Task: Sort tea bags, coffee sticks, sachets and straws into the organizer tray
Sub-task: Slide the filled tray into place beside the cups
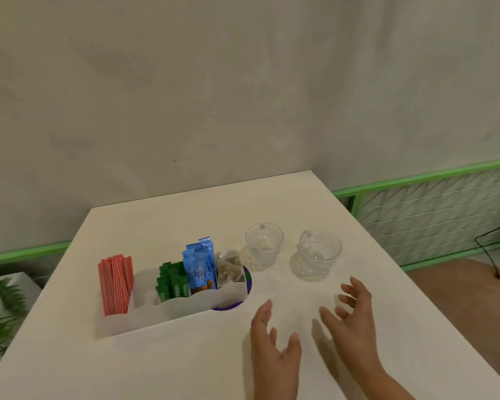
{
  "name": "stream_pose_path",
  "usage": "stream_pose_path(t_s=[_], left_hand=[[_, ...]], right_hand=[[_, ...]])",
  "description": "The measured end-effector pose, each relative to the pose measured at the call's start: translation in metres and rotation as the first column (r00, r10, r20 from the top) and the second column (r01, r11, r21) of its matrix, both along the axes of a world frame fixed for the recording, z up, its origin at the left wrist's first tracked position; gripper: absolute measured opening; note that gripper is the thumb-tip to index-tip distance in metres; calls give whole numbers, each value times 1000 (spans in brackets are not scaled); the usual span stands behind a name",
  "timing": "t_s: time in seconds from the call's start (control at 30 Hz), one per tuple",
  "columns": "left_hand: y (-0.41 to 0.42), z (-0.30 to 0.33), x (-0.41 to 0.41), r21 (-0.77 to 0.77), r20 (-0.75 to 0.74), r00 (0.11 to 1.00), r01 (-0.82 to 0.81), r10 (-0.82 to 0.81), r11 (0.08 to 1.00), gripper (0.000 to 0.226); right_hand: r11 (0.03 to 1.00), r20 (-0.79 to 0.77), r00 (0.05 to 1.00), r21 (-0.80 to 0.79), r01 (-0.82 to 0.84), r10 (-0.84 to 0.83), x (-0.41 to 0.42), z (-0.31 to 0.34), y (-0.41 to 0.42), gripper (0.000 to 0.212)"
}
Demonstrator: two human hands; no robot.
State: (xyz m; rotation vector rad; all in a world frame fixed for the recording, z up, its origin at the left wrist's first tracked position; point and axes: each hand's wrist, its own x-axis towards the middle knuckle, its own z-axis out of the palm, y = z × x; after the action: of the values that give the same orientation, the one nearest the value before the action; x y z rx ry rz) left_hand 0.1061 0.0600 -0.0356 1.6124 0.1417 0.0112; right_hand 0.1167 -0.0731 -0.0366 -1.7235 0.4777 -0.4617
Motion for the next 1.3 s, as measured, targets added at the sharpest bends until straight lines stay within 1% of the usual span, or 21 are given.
stream_pose_path(t_s=[0.07,0.13,0.2,0.27,0.33,0.4,0.5,0.57,0.6,0.7,0.77,0.9,0.97,1.1,1.23,1.3], left_hand=[[-25,1,19,58,-38,998,-47,49,997,74],[-42,-1,44,138,-6,989,-146,148,980,83],[-54,-2,69,181,29,968,-250,249,951,89],[-62,0,91,182,14,946,-320,323,930,91],[-68,2,109,173,-33,923,-372,383,912,89],[-69,3,125,209,-66,904,-401,422,892,85],[-67,1,143,308,-58,895,-406,443,860,89],[-65,-1,151,301,-55,890,-417,452,858,89],[-65,-2,153,293,-50,887,-426,458,856,84],[-63,-4,155,274,-40,877,-452,479,849,57],[-61,-5,151,279,-32,875,-456,483,845,52],[-59,-6,130,337,-8,860,-478,510,811,62],[-56,-10,119,358,11,856,-486,517,798,70],[-49,-14,103,292,29,868,-481,495,827,86],[-47,-14,96,262,19,870,-479,492,838,88],[-48,-17,96,246,9,873,-475,488,845,87]], right_hand=[[1000,-16,1000,-10,-24,24,11,-1,-18,85],[998,-17,998,-18,-55,55,26,-2,-28,91],[996,-24,996,-8,-89,88,41,-4,-34,97],[993,-28,993,0,-118,118,54,-4,-37,101],[989,-19,989,13,-147,147,64,-1,-38,102],[986,3,987,29,-162,162,71,3,-37,100],[989,18,990,45,-144,143,79,5,-36,96],[989,9,990,41,-139,138,83,6,-36,93],[989,7,989,39,-145,145,85,6,-36,90],[988,2,989,28,-150,150,86,8,-36,79],[988,-8,988,23,-151,151,85,8,-35,72],[984,-34,983,4,-180,180,81,10,-34,64],[982,-40,982,-10,-186,186,78,11,-33,67],[982,-43,982,-32,-187,185,71,9,-27,68],[980,-46,981,-59,-191,189,65,10,-21,69],[978,-55,981,-81,-192,188,65,10,-21,72]])
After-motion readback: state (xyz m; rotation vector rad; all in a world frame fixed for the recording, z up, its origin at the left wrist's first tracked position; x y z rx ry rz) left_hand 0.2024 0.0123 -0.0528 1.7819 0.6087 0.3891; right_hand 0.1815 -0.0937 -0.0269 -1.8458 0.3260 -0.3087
